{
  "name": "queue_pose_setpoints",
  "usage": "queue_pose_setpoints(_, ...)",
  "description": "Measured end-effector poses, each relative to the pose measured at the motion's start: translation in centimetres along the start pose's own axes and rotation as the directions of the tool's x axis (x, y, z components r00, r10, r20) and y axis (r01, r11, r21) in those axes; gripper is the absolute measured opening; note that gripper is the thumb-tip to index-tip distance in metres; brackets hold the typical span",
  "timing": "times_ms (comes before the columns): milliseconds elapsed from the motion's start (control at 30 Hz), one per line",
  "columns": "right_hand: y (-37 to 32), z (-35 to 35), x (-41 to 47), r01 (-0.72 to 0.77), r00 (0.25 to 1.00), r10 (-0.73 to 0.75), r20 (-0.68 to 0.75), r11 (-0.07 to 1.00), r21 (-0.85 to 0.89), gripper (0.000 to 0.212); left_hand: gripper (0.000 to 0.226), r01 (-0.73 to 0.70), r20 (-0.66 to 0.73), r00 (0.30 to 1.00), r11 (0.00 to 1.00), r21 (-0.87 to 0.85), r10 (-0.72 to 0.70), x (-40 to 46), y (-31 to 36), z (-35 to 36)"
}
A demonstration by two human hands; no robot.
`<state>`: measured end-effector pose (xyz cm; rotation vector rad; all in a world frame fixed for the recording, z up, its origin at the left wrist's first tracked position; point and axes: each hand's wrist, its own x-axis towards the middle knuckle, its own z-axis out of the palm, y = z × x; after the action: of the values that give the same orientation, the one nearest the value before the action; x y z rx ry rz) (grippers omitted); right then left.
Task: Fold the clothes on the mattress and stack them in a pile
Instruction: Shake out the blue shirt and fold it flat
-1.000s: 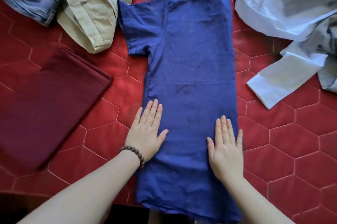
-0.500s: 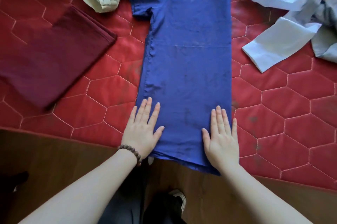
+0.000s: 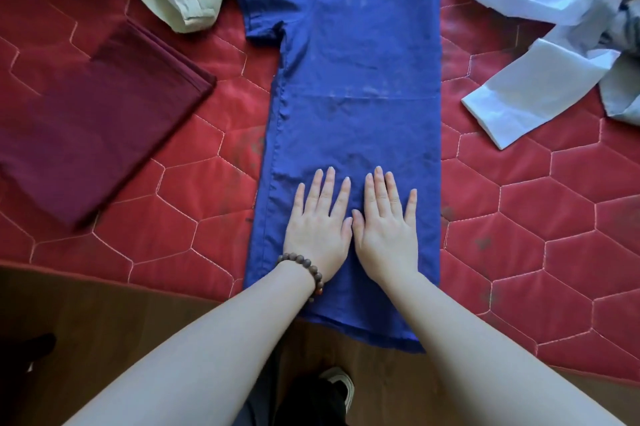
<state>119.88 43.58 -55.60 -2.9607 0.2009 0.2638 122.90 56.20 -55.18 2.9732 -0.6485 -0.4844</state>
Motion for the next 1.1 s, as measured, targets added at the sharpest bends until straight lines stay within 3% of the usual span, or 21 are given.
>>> queue_pose_setpoints(500,2.4,-4.6,17.0,-0.079,0.991,0.084,0.106,0.995,-0.056,0.064,0.067,-0.014,0.036,0.999,0.999,-0.05,0.015,16.5,-4.7,-5.9)
queue_pose_setpoints(867,3.4,-6.4,31.2,0.182,0.982,-0.18,0.061,0.983,-0.021,0.065,0.071,0.066,-0.106,0.992,0.996,-0.067,-0.073,23.9,-5.4,-6.0)
queue_pose_setpoints(1000,-0.2,-8.7,38.0,0.414,0.907,-0.422,0.006,0.893,0.175,0.056,0.073,0.053,-0.129,0.989,0.993,-0.104,-0.066,24.2,-5.5,-5.6)
queue_pose_setpoints(1100,-4.8,-10.5,44.9,0.512,0.84,-0.533,0.101,0.841,0.177,0.055,0.075,0.038,-0.144,0.988,0.992,-0.12,-0.055,24.3,-5.5,-5.5)
